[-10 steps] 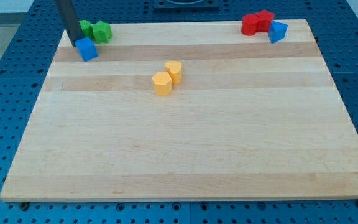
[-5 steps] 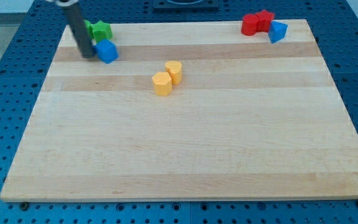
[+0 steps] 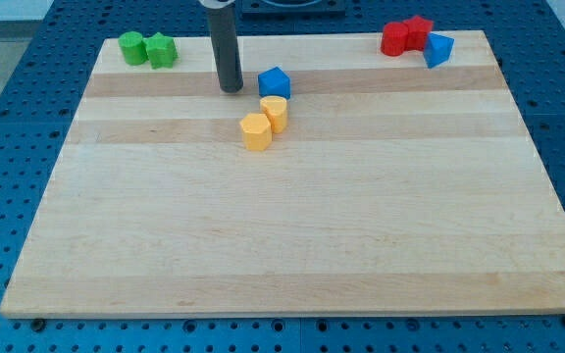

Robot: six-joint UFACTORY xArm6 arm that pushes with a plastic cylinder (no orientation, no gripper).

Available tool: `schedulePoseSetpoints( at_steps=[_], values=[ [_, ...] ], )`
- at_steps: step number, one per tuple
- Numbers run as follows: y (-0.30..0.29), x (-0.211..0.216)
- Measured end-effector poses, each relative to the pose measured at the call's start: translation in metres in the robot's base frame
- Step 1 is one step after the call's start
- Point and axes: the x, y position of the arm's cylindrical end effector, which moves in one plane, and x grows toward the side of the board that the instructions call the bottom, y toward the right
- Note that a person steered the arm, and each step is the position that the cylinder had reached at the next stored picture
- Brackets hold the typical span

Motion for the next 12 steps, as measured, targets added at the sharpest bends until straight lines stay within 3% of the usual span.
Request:
schedulePoseSetpoints(
  at_steps=[3, 5, 8, 9, 10, 12],
  values=[
    [0.141, -0.003],
    [0.15, 0.03],
    [0.222, -0.033],
    [0.21, -0.011],
    [0.156, -0.005],
    [0.115, -0.063]
  ],
)
